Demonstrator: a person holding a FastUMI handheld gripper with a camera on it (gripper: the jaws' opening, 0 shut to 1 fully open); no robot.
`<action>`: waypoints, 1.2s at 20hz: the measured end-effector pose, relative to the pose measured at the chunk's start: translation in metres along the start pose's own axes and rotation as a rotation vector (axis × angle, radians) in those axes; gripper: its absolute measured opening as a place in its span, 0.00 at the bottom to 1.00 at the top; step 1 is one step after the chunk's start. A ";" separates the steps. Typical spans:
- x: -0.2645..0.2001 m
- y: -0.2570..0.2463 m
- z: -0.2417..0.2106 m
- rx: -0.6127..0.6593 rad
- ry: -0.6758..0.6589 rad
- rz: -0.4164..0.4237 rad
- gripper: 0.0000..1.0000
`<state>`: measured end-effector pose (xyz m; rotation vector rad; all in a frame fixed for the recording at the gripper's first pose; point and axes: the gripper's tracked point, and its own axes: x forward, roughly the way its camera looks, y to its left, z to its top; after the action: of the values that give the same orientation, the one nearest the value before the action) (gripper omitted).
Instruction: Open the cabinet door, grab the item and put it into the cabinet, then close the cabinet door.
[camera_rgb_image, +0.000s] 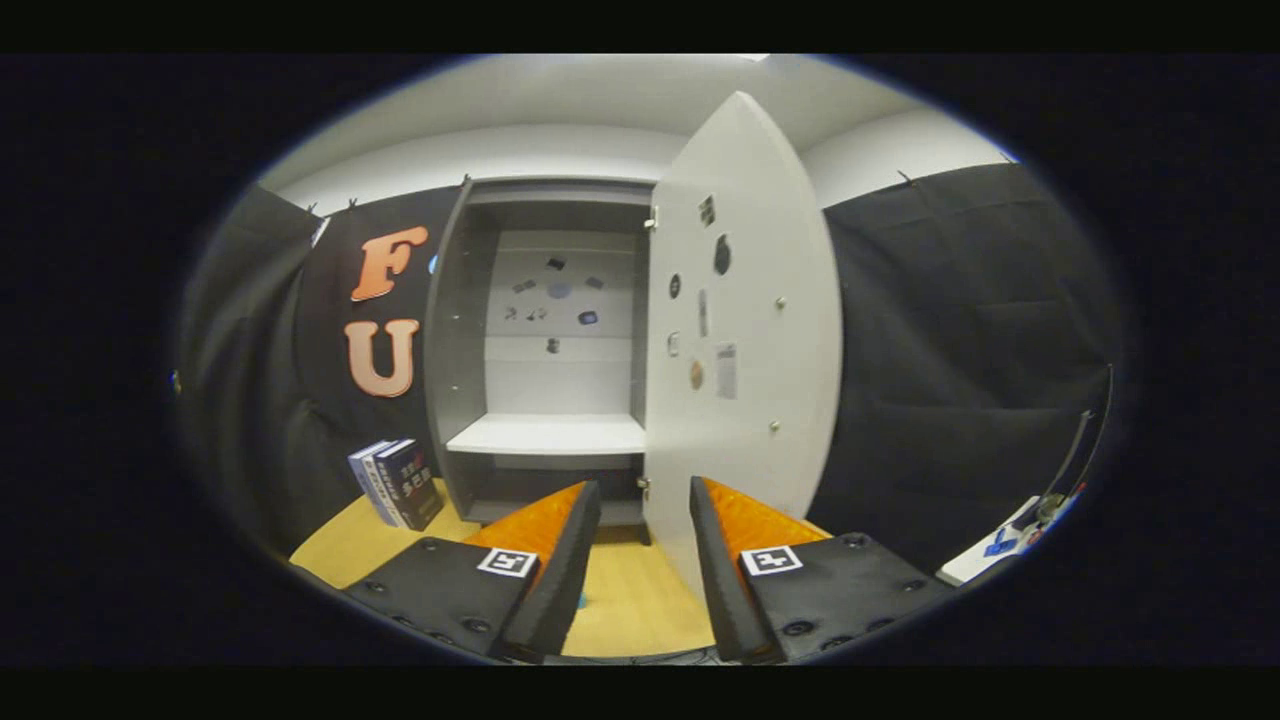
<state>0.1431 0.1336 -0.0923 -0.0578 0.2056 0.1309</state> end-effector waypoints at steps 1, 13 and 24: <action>0.013 0.020 -0.021 0.012 0.026 0.023 0.65; 0.122 0.088 -0.241 -0.023 0.259 0.121 0.91; 0.156 0.076 -0.329 0.024 0.383 0.130 0.93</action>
<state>0.2183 0.2050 -0.4490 -0.0449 0.5937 0.2473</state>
